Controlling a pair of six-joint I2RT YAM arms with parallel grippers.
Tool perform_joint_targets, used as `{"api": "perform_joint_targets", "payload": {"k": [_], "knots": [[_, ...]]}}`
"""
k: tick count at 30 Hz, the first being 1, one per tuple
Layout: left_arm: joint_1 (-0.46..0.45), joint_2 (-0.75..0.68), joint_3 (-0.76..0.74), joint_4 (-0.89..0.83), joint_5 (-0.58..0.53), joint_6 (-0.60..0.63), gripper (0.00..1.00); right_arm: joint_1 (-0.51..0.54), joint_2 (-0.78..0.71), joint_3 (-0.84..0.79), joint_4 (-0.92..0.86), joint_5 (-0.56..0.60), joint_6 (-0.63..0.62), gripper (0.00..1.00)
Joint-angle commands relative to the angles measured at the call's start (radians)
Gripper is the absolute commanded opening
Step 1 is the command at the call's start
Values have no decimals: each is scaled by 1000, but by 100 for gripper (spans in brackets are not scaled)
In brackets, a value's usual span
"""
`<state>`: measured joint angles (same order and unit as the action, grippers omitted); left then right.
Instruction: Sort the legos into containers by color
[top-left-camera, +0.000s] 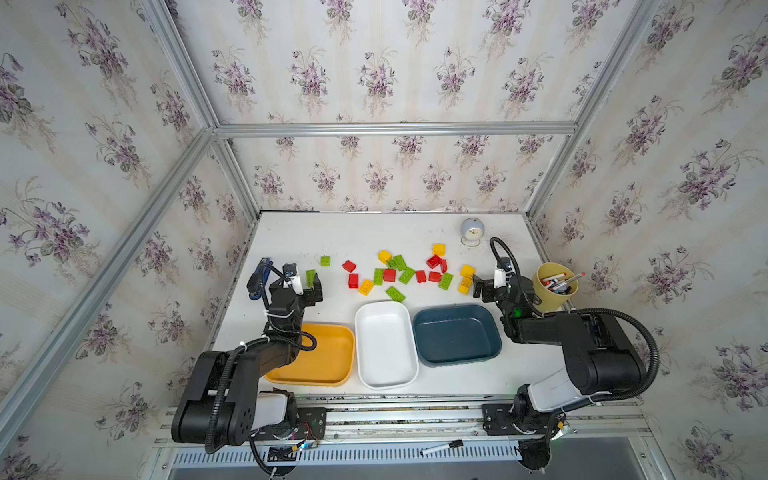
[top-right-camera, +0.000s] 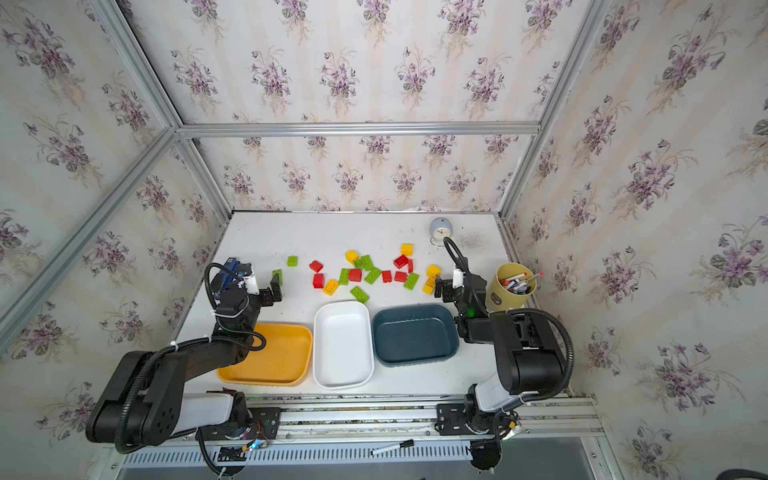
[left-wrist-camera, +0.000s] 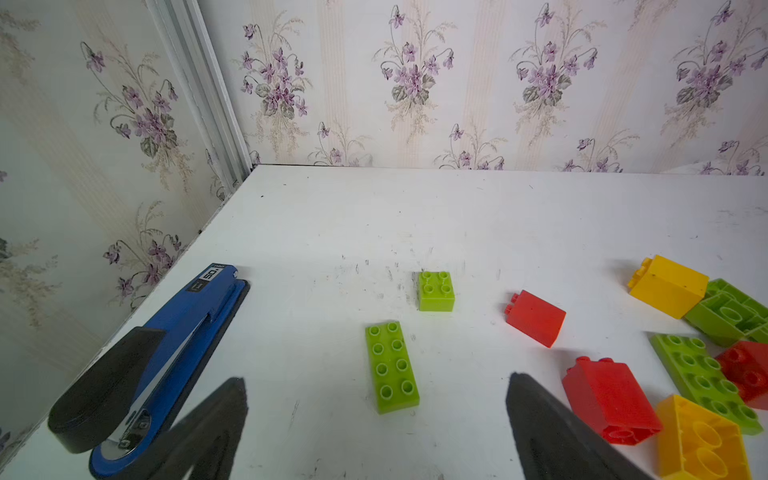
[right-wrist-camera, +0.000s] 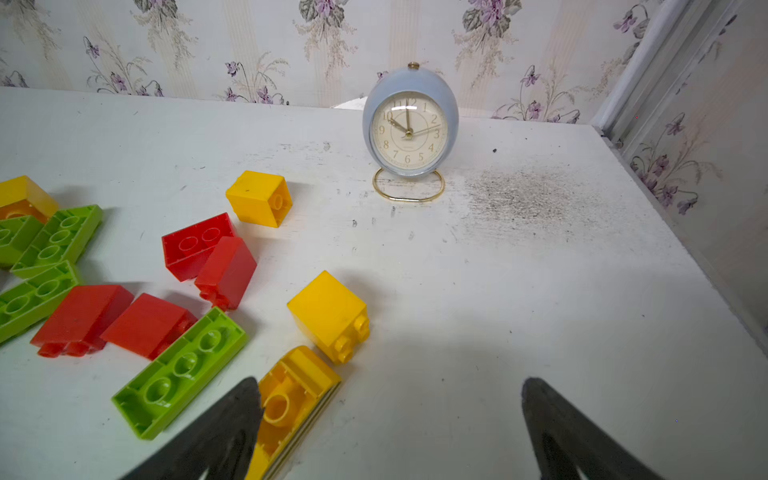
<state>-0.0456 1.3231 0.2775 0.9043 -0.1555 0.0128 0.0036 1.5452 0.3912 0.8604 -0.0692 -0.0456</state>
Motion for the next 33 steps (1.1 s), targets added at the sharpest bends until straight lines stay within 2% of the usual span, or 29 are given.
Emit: {"api": "perform_joint_targets", "payload": {"k": [1, 33], "knots": [[3, 1, 8, 27, 6, 1, 100, 1, -2, 3, 21, 3, -7, 100], [7, -8, 6, 28, 26, 5, 100, -1, -17, -6, 32, 20, 4, 100]]}}
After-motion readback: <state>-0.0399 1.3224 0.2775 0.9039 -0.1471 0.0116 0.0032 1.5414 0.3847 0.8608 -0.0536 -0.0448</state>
